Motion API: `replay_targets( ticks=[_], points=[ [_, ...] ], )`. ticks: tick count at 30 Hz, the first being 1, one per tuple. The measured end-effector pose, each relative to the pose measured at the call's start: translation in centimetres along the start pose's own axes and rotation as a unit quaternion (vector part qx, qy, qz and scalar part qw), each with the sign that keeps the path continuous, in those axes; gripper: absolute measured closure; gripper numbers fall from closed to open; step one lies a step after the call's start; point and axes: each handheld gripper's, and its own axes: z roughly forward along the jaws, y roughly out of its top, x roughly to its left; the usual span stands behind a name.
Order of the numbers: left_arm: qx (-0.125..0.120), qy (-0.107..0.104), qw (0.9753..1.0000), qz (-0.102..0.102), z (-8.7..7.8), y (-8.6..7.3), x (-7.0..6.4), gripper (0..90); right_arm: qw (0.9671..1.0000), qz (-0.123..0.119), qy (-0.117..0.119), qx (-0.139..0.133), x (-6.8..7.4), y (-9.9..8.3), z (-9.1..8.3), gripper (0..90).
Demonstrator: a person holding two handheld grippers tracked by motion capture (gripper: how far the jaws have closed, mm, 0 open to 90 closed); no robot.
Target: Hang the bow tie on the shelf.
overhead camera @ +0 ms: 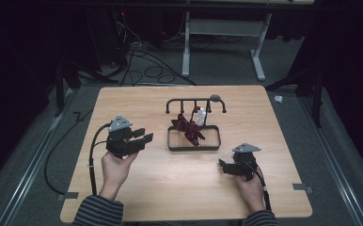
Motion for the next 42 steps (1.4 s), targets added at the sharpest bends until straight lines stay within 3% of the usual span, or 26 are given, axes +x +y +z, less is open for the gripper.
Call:
replay_targets(
  ticks=[26, 42],
  points=[
    [0.010, -0.002, 0.9995, -0.029, 0.2, -2.5, 0.6, 57.7, 1.0000, 0.000, 0.000, 0.000, 0.0, 0.0, 0.0, 21.8],
    [0.035, 0.004, 0.9987, -0.036, 1.2, -4.6, 0.6, 57.0, 1.0000, 0.000, 0.000, 0.000, 0.0, 0.0, 0.0, 21.8]
  ],
)
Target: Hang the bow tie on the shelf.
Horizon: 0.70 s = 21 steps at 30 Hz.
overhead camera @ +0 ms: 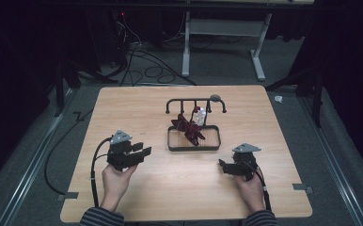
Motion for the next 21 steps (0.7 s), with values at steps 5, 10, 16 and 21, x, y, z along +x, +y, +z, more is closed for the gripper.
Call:
replay_targets(
  ticks=[5, 10, 16, 21],
  points=[
    [0.009, 0.002, 1.0000, -0.003, 0.4, -0.6, 0.1, 56.9, 1.0000, 0.000, 0.000, 0.000, 0.0, 0.0, 0.0, 21.8],
    [0.015, 0.001, 0.9998, -0.010, 0.8, -1.4, 0.3, 56.9, 1.0000, 0.000, 0.000, 0.000, 0.0, 0.0, 0.0, 21.8],
    [0.022, 0.002, 0.9996, -0.019, 1.3, -2.2, 0.4, 56.9, 1.0000, 0.000, 0.000, 0.000, 0.0, 0.0, 0.0, 21.8],
    [0.029, 0.006, 0.9994, -0.020, 1.8, -2.8, 0.5, 56.7, 1.0000, 0.000, 0.000, 0.000, 0.0, 0.0, 0.0, 21.8]
  ],
)
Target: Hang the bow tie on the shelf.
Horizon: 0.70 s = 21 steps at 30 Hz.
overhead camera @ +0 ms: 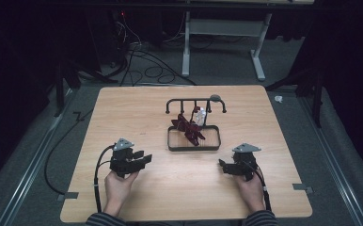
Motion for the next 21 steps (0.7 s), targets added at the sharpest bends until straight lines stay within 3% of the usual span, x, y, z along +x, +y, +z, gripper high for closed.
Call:
replay_targets(
  ticks=[13, 21],
  points=[
    [0.018, 0.015, 0.9997, -0.002, 1.7, -1.5, 0.2, 55.9, 1.0000, 0.000, 0.000, 0.000, 0.0, 0.0, 0.0, 21.8],
    [0.027, 0.037, 0.9989, 0.012, 2.9, -2.1, 0.2, 55.0, 1.0000, 0.000, 0.000, 0.000, 0.0, 0.0, 0.0, 21.8]
  ],
)
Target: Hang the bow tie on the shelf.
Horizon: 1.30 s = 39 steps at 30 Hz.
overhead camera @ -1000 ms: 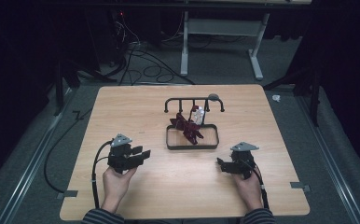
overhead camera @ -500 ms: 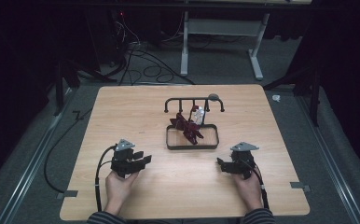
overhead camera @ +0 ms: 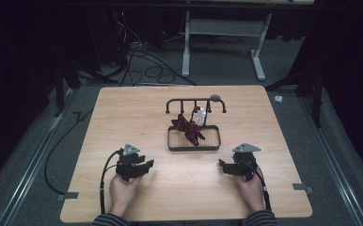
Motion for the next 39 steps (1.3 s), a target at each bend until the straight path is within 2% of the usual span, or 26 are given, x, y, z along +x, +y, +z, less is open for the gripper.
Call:
replay_targets(
  ticks=[6, 32, 39],
  points=[
    [0.003, 0.017, 0.9998, 0.010, 0.6, -0.3, -0.1, 54.2, 1.0000, 0.000, 0.000, 0.000, 0.0, 0.0, 0.0, 21.8],
    [-0.003, 0.043, 0.9989, 0.021, 1.6, -1.2, 0.0, 53.0, 1.0000, 0.000, 0.000, 0.000, 0.0, 0.0, 0.0, 21.8],
    [-0.004, 0.054, 0.9976, 0.042, 1.8, -1.3, -0.5, 49.9, 1.0000, 0.000, 0.000, 0.001, 0.0, 0.0, 0.0, 21.8]
  ],
)
